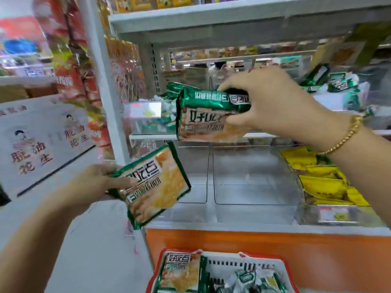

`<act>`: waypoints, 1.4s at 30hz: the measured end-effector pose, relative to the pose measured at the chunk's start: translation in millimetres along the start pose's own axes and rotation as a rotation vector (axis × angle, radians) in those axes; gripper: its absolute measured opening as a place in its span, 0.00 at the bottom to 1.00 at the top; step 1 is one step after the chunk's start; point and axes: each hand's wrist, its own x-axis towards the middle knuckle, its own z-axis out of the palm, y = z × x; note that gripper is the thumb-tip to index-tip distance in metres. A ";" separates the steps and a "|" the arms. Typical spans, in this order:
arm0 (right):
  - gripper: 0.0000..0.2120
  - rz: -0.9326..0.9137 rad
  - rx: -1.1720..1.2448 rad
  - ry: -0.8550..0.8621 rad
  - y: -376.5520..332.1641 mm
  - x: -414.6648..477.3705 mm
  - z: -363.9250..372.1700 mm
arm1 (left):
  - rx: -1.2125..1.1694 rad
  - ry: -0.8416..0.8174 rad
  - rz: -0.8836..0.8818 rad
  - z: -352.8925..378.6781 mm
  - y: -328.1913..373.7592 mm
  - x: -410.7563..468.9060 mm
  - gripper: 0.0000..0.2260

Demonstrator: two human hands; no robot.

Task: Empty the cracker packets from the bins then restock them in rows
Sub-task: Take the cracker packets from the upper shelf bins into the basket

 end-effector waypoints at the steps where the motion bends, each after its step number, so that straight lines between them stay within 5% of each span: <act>1: 0.24 0.014 0.021 -0.066 -4.8 -4.8 4.3 | -0.043 -0.129 -0.102 13.0 -0.1 -13.3 0.26; 3: 0.27 0.045 0.066 -0.202 -11.7 -15.0 15.2 | -0.057 -0.281 -0.243 22.4 -17.0 -27.5 0.42; 5: 0.28 0.084 0.138 -0.317 -16.4 -24.9 28.6 | -0.098 -0.286 -0.374 27.1 -40.7 -29.8 0.47; 16: 0.20 0.371 0.407 -0.780 -7.6 -100.0 136.3 | 0.035 -0.375 -0.587 49.8 -131.5 -55.4 0.44; 22: 0.18 0.530 0.693 -0.967 -1.9 -158.3 196.0 | 0.224 -0.503 -0.717 79.1 -180.5 -71.7 0.30; 26: 0.19 0.635 0.848 -1.082 -2.7 -200.5 236.4 | 0.245 -0.365 -0.737 120.0 -210.9 -63.0 0.20; 33: 0.16 0.731 0.966 -1.218 4.2 -259.2 278.8 | 0.259 -0.478 -0.808 179.7 -239.6 -64.6 0.35; 38: 0.21 0.778 0.990 -1.418 4.0 -287.1 316.3 | 0.503 -0.540 -0.763 213.9 -266.6 -66.7 0.34; 42: 0.10 0.848 0.951 -1.598 -7.4 -297.3 349.7 | 0.672 -0.586 -0.737 223.1 -285.8 -60.7 0.27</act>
